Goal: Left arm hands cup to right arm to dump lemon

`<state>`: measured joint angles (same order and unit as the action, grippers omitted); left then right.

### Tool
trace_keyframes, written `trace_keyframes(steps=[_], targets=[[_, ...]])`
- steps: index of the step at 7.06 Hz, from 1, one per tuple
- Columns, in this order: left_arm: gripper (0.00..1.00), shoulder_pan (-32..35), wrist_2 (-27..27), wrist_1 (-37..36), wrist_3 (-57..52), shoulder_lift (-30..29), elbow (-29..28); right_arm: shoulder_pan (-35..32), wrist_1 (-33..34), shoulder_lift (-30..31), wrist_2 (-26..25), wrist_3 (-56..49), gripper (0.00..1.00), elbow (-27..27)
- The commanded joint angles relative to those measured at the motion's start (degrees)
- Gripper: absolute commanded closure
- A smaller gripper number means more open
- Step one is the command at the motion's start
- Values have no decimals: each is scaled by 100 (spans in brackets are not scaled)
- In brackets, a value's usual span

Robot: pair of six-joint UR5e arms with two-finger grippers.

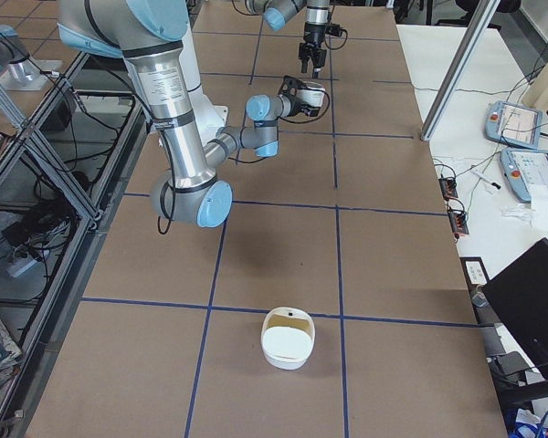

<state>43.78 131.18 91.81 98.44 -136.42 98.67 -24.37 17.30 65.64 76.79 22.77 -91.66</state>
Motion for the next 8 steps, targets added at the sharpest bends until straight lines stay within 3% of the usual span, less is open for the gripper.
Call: trace_keyframes(steps=[1, 3, 4, 5, 8], targets=[[0, 174, 75, -57, -1293, 726, 38, -67, 237, 1, 12, 60, 96, -19], [0, 411, 14, -154, -3190, 1431, 55, -443, 378, 27, -14, 113, 97, 17], [0, 490, -352, -276, -4070, 1668, 177, -663, 353, 280, -119, 810, 97, -1], [0, 500, -687, -295, -4766, 1984, 396, -796, 327, 683, -207, 1548, 96, -175], [0, 904, -761, -295, -5564, 2724, 810, -1534, 327, 2563, -16, 1625, 97, -1290]])
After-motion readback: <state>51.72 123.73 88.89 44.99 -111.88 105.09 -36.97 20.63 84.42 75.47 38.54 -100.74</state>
